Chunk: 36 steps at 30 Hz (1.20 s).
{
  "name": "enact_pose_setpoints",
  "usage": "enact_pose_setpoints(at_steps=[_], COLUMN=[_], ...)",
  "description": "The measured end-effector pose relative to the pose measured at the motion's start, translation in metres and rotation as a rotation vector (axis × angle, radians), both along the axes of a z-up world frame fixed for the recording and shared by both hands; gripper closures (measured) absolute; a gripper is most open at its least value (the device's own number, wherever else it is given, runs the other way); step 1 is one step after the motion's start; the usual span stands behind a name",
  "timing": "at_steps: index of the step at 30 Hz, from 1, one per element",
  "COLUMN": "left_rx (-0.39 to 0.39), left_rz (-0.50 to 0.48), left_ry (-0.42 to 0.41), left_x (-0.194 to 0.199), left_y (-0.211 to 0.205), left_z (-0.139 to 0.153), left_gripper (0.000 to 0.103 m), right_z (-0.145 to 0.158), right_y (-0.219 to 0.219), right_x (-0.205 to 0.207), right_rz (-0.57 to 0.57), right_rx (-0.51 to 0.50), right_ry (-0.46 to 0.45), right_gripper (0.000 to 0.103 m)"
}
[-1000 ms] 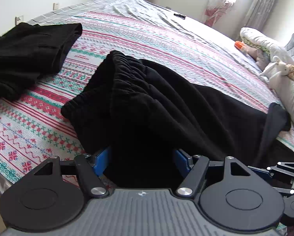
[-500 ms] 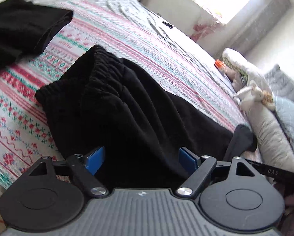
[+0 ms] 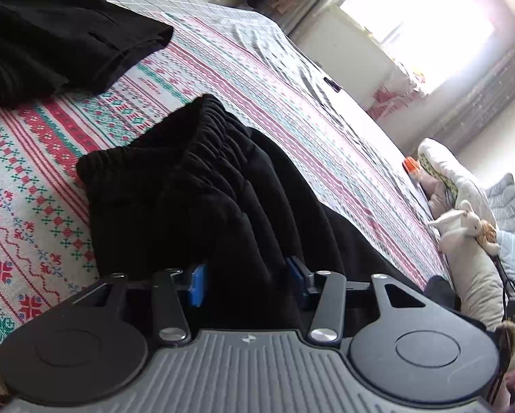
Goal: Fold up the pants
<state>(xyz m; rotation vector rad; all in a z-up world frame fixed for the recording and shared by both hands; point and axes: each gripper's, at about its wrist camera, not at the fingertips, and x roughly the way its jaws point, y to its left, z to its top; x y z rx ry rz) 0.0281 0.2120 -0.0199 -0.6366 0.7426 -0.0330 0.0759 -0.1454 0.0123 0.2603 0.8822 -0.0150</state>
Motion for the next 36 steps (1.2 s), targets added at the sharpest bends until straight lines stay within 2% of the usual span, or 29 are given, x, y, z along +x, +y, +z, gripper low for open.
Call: enact_pose_setpoints(at_steps=[3,4,5,6,8,11,16,19,22,27,36], left_rx=[0.006,0.006,0.011,0.020,0.047,0.039,0.050,0.031,0.040,0.073,0.131], left_rz=[0.043,0.053,0.065,0.070,0.079,0.083,0.022,-0.003,-0.011,-0.026,-0.083], left_ry=[-0.004,-0.003,-0.001,0.002,0.003,-0.015,-0.054,-0.036,-0.009,0.038,0.162], left_x=[0.000,-0.001,-0.001,0.000,0.002,0.009,0.028,0.032,0.030,0.023,0.005], left_y=[0.003,0.004,0.005,0.005,0.005,0.010,0.025,0.037,0.045,0.060,0.070], left_z=[0.002,0.003,0.004,0.006,0.012,0.023,0.052,0.058,0.057,0.048,0.020], left_gripper=[0.034,0.041,0.044,0.048,0.054,0.056,0.056,0.057,0.057,0.057,0.057], right_z=[0.000,0.000,0.000,0.001,0.003,0.020,0.071,0.095,0.111,0.114,0.063], right_y=[-0.001,-0.002,-0.003,-0.004,-0.008,-0.014,-0.028,-0.031,-0.021,0.002,0.023], right_x=[-0.002,-0.002,-0.002,-0.003,-0.003,-0.014,-0.046,-0.070,-0.095,-0.130,-0.150], right_rz=[-0.002,-0.008,-0.014,-0.013,-0.004,-0.021,-0.051,-0.032,0.022,0.133,0.242], right_rx=[-0.032,-0.041,-0.053,-0.056,-0.017,-0.001,0.044,0.084,0.065,0.018,-0.020], right_ry=[-0.012,-0.010,-0.007,-0.007,0.000,-0.063,-0.220,-0.293,-0.330,-0.292,-0.104], right_gripper=[0.050,0.055,0.067,0.085,0.100,0.101,0.101,0.101,0.101,0.101,0.101])
